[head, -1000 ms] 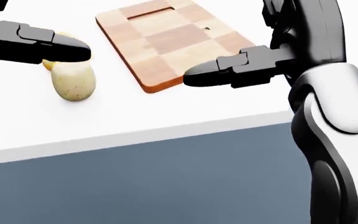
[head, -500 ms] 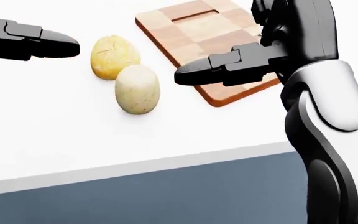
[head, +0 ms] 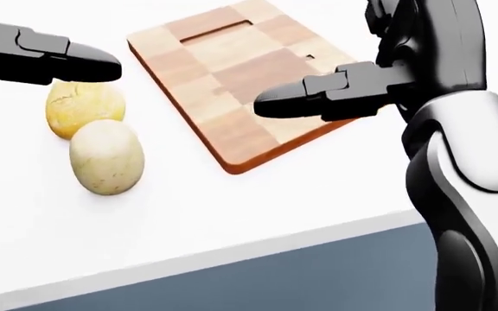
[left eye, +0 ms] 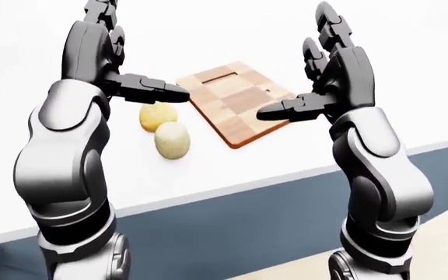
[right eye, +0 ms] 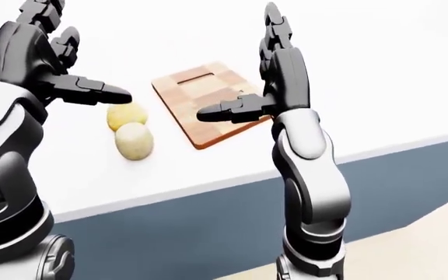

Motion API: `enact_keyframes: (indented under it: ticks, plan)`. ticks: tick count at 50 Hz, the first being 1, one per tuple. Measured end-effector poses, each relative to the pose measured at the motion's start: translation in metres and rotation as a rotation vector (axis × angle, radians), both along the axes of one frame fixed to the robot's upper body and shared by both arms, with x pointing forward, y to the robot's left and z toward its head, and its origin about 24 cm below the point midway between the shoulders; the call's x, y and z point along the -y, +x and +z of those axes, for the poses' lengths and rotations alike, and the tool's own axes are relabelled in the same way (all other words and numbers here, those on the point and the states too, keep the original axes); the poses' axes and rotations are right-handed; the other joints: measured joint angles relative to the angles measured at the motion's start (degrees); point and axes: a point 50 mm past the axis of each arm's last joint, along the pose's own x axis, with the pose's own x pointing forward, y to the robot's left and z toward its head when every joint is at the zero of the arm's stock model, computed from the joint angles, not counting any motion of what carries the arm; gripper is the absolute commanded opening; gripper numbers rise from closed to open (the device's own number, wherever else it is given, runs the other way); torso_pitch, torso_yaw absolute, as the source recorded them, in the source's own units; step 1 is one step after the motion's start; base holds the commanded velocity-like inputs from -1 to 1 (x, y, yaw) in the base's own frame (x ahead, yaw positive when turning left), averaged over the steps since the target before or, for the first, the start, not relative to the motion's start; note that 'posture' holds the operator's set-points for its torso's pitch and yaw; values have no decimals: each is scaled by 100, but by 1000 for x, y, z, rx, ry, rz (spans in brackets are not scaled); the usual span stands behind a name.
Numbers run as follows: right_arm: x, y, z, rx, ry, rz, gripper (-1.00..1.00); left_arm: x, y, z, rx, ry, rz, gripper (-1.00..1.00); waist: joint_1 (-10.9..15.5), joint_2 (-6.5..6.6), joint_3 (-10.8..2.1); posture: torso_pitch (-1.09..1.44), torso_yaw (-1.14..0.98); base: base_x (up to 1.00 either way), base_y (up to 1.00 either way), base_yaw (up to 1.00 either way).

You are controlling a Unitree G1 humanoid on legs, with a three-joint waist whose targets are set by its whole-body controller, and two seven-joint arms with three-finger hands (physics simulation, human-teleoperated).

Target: Place the bread and cheese on the cutting board.

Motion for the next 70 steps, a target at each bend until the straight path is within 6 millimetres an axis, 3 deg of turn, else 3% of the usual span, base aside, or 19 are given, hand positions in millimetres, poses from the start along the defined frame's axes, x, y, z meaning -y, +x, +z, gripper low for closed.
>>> enact_keyframes:
  ticks: [2, 5, 10, 19, 21, 24, 28, 33, 36, 43, 46, 48, 52, 55, 57, 62, 65, 67, 70]
  plan:
    - [0, 0, -2, -8, 3, 1, 100, 0, 1, -1, -7, 0, 1, 100, -33, 137, -44, 0, 0, 0, 0, 0]
    - [-3, 1, -5, -32, 3, 15, 100, -4, 3, -6, -31, -7, 17, 100, -5, 12, -46, 0, 0, 0, 0, 0]
    - [-5, 1, 1, -9, -6, 24, 100, -7, 3, -2, -27, -9, 35, 100, 38, -63, -111, 0, 0, 0, 0, 0]
    - [-10, -1, 3, 12, -19, 52, 100, -10, 1, 3, -3, -8, 42, 100, 204, 67, -165, 0, 0, 0, 0, 43]
    - [-11, -1, 2, 8, -19, 56, 100, -10, 0, 5, 8, -6, 44, 100, 167, 1, -179, 0, 0, 0, 0, 35]
    - [-8, -2, 5, 20, -18, 48, 100, -6, -1, 9, 32, 2, 30, 100, 112, -304, -157, 0, 0, 0, 0, 35]
    - [-3, -2, 0, 2, -8, 15, 100, -1, 2, 0, -11, 4, 3, 100, 54, -316, -159, 0, 0, 0, 0, 11]
    - [-3, 0, 1, 3, -15, 11, 100, -5, 1, 3, 0, -1, 18, 100, 23, -57, -2, 0, 0, 0, 0, 0]
    - [-3, 4, -2, -19, -15, -3, 100, -3, 0, 4, 11, 4, 11, 100, -39, 211, -61, 0, 0, 0, 0, 0]
    - [-9, -4, -9, -48, -34, 45, 100, -13, 4, -11, -61, -13, 58, 100, 146, 5, -8, 0, 0, 35, 2, 0]
    - [-10, -4, 0, -8, -27, 48, 100, -12, -2, 0, 3, -6, 61, 100, 199, -214, 11, 0, 0, 66, 12, 0]
    - [-7, -3, 4, 14, -24, 29, 100, -7, -4, 6, 40, 3, 37, 100, 191, -349, -79, 0, 0, 66, 11, 0]
    - [-1, 0, -10, -34, -20, -6, 100, 0, -1, -3, 1, 12, -5, 100, 86, -210, -103, 0, 0, 59, 5, 0]
    - [-1, -3, -4, -6, -17, 0, 100, -2, -1, 3, 18, 8, 4, 100, 53, -95, -137, 0, 0, 0, 0, 0]
    - [-2, -6, -1, 13, -11, 6, 100, -4, -2, 5, 27, 7, 17, 100, 51, 93, -108, 0, 0, 0, 0, 0]
    - [-12, 3, -12, -75, -30, 42, 100, -13, 5, -11, -59, -8, 58, 100, 96, 183, 140, 0, 0, 0, 0, 0]
    - [-12, 0, -2, -70, -47, 51, 100, -13, 4, -9, -51, -6, 60, 100, 98, 70, 187, 0, 0, 0, 0, 0]
    - [-9, -7, 12, -28, -65, 39, 100, -11, 0, -2, -17, 0, 51, 100, 139, -138, 84, 0, 0, 0, 0, 0]
    - [-3, -19, 29, 28, -85, 11, 100, -7, -2, -1, 3, 7, 29, 100, 87, -48, 28, 0, 0, 0, 0, 0]
